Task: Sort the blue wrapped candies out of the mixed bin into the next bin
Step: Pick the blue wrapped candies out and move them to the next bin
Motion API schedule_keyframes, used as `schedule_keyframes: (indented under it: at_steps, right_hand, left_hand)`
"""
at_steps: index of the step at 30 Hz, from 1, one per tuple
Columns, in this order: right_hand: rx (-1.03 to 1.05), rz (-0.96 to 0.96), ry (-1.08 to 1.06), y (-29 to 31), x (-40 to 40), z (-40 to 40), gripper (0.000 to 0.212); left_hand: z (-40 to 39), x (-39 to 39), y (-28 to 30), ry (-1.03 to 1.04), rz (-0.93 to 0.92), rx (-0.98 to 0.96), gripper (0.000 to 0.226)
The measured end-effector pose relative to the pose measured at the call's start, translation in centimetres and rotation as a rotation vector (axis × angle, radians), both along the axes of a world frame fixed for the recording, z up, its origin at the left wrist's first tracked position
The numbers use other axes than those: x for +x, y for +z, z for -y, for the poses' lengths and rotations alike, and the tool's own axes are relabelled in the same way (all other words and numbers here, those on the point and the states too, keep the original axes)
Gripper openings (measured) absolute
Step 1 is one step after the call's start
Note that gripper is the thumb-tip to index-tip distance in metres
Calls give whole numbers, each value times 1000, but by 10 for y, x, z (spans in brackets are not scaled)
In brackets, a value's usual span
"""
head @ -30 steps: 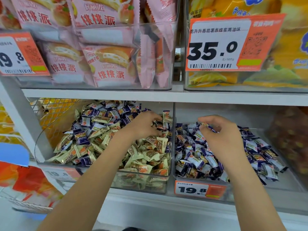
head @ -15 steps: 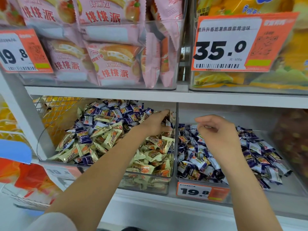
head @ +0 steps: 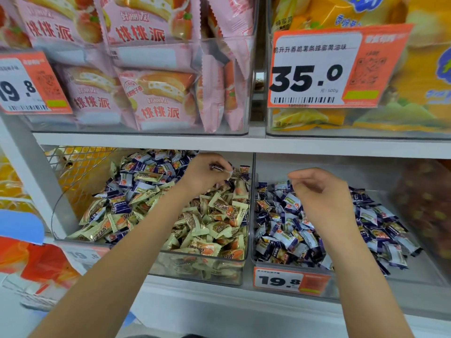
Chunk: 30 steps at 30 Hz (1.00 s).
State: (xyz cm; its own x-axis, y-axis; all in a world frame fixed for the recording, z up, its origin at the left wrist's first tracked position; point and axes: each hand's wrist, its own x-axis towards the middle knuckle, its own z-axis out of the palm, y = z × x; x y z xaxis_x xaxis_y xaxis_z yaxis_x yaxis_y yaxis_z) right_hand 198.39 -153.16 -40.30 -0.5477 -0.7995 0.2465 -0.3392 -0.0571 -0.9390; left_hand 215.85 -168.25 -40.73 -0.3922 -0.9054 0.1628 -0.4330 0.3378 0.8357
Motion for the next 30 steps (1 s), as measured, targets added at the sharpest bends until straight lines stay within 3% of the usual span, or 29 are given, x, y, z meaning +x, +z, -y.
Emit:
schedule_keyframes:
  at_steps: [4,10,15,19,21,25,27,30]
  right_hand:
    - [-161,-7,41,14,12,-4,19]
    - [-197,45,377,19,39,-6,19]
    - [-140,167,217,9,26,3,20]
    - [-59,205,64,4,4,5,23]
    - [18,60,29,1,-7,2,19]
    - [144,-108,2,-2,-19,-5,23]
    - [149,-70,-2,-1,-19,-6,21]
    - [139,-88,-2,-4,-22,-3,17]
  left_hand:
    - [-55,13,26,-35,-138,-38,14]
    - [-110,-22,42,-223,-271,-132,29]
    - [-106,-43,31,-209,-103,-234,48]
    - [-103,-43,28,-425,26,-132,75]
    - [-93,-31,28,-369,45,-167,63]
    - [-44,7,17,-4,86,-227,19]
    - [-19,15,9,14,186,-227,20]
    - [6,-1,2,-132,365,-154,32]
